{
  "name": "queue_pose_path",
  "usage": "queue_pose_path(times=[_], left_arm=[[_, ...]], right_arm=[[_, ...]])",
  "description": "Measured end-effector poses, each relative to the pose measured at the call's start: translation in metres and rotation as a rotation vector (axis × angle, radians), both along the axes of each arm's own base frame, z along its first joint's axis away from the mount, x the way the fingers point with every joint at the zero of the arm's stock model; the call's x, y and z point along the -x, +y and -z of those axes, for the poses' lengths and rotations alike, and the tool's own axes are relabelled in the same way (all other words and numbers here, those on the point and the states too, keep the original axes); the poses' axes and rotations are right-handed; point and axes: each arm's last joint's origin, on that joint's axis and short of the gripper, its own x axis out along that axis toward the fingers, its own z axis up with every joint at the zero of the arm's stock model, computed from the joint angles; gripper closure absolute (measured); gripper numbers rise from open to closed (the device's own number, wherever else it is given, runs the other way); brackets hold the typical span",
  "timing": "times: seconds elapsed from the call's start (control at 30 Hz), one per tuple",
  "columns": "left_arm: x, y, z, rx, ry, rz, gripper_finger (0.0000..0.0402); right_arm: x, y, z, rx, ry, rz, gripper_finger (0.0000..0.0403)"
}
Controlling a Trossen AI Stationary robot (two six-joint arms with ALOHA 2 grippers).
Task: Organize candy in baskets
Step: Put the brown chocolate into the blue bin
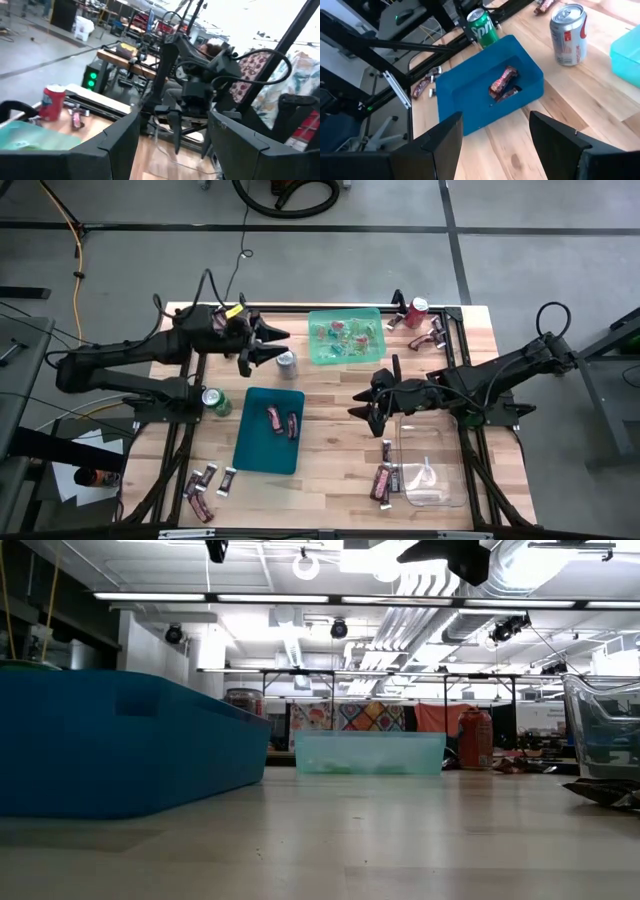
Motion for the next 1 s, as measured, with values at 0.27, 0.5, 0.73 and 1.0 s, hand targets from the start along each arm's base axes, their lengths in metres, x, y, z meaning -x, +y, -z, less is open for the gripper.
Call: queue_pose_path(times=[0.27, 0.5, 0.73, 1.0], left_arm=[[-0.003, -0.001, 0.02, 0.045, -0.033, 0.006, 0.0179], [-0.004, -0.006, 0.037, 0.114, -0.128, -0.014, 0.0179], [-0.004, -0.011, 0.046, 0.147, -0.149, -0.053, 0.0179], [-0.006, -0.02, 0.046, 0.154, -0.182, -0.059, 0.0179]], right_arm=[[-0.001, -0.003, 0.0, -0.004, 0.002, 0.01, 0.0178], [-0.001, -0.003, 0.001, -0.003, 0.012, 0.006, 0.0178], [-0.004, -0.001, 0.008, -0.006, 0.052, -0.02, 0.0178], [-0.02, 0.007, 0.031, -0.045, 0.147, -0.116, 0.0178]])
